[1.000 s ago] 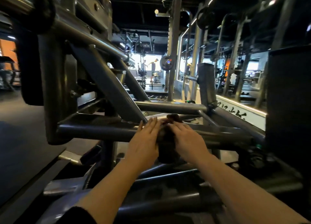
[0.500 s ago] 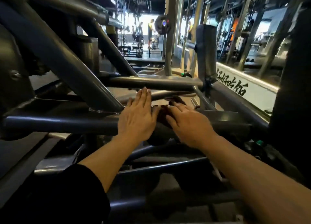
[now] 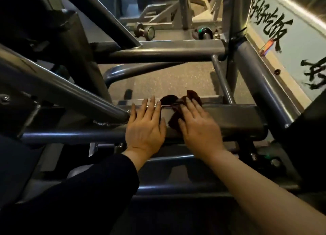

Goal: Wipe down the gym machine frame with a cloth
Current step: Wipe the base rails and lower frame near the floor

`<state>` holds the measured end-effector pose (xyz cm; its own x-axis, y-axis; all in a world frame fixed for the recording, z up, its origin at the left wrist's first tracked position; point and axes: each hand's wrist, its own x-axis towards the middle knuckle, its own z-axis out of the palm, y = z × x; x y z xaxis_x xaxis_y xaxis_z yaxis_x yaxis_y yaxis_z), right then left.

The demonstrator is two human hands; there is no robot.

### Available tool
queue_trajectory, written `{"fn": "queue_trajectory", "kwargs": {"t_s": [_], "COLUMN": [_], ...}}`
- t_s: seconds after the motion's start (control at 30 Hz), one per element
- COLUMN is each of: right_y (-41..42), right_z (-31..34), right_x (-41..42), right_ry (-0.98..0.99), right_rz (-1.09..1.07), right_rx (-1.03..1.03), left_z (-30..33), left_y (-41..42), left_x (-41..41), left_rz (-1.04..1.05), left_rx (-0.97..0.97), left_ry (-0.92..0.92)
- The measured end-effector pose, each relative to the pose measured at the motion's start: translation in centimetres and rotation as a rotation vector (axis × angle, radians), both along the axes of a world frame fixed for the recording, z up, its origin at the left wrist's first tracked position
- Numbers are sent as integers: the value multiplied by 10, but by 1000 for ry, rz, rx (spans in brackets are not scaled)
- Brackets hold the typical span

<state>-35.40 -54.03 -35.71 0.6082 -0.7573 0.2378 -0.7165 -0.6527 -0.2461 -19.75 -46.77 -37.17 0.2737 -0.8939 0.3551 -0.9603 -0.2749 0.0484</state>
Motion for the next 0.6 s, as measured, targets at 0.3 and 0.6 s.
{"fn": "queue_trajectory", "kwargs": {"t_s": [0.3, 0.6], "right_y": [-25, -21], "right_z": [15, 15], "right_x": [-17, -16], "right_ry": [110, 221], "right_rz": [-478, -5], "right_rx": [145, 168], "left_z": [3, 2], "left_y": [0, -1], "left_x": [-1, -1], "left_rz": [10, 19], "left_rx": [29, 12], "left_ry": [23, 24]}}
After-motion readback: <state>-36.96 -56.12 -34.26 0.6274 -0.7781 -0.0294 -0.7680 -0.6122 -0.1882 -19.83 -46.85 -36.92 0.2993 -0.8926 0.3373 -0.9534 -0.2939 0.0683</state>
